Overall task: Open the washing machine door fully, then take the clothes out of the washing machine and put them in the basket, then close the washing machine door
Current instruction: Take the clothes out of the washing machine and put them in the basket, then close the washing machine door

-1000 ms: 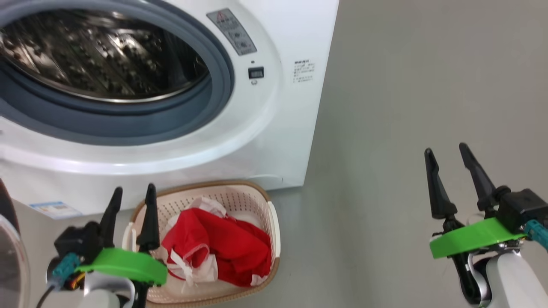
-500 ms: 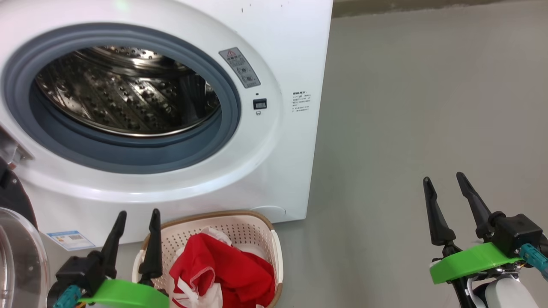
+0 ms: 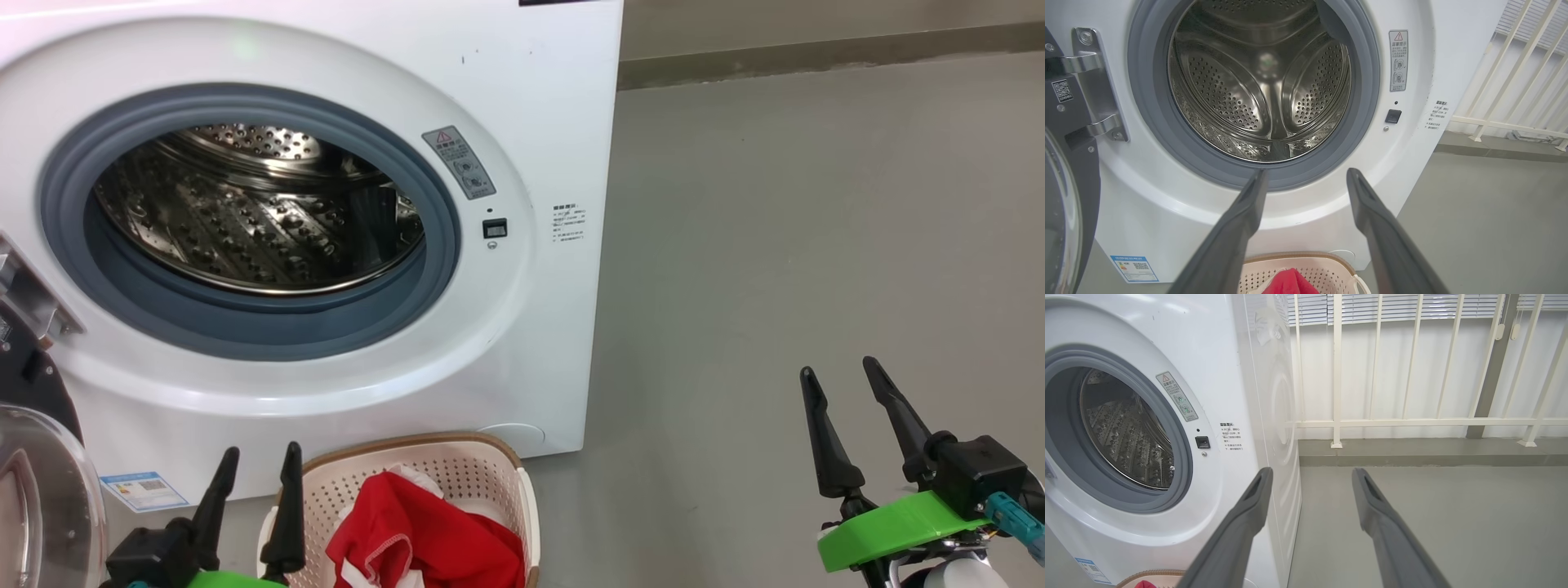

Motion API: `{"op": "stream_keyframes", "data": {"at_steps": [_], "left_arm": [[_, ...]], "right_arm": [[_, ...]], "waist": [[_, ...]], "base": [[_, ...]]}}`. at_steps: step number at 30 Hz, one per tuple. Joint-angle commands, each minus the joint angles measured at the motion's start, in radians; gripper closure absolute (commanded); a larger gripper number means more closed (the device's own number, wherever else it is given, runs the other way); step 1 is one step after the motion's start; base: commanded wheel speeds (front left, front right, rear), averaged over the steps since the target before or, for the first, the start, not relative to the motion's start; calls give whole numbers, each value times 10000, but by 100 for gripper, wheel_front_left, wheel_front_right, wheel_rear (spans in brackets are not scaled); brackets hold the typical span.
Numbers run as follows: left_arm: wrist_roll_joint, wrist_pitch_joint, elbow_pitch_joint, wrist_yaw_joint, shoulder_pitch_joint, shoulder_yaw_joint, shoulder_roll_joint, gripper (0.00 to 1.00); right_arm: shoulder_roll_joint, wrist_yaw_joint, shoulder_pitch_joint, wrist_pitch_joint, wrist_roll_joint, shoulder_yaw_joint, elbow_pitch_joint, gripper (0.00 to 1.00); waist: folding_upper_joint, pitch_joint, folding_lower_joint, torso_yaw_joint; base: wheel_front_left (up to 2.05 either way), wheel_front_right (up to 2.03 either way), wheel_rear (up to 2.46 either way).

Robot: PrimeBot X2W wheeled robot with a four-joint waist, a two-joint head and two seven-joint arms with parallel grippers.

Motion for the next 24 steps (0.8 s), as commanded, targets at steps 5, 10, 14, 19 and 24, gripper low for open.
{"op": "stream_keyframes", "data": {"at_steps": [5,10,14,19,24], "left_arm": [[-47,-118,-153,-58,-117,409,217,0],[36,-118,-78,-60,-157,460,245,0],[64,-118,-59,-61,-145,519,253,0],[198,-118,-4,-31,-143,623,277,0],[266,-118,7,-34,-187,711,255,0]], "right_arm": [[-212,62,-4,-65,-84,289,-325,0],[-239,62,52,-65,-62,292,-338,0],[-236,62,59,-65,-44,272,-340,0],[-223,62,33,-65,-34,315,-345,0],[-217,62,16,-65,-21,313,-339,0]], "waist": [[0,-23,0,6],[0,-31,0,45],[0,-47,0,48],[0,-45,0,39],[0,-3,0,36]], "base": [[0,0,0],[0,0,0],[0,0,0],[-23,23,0],[-83,83,0]]}}
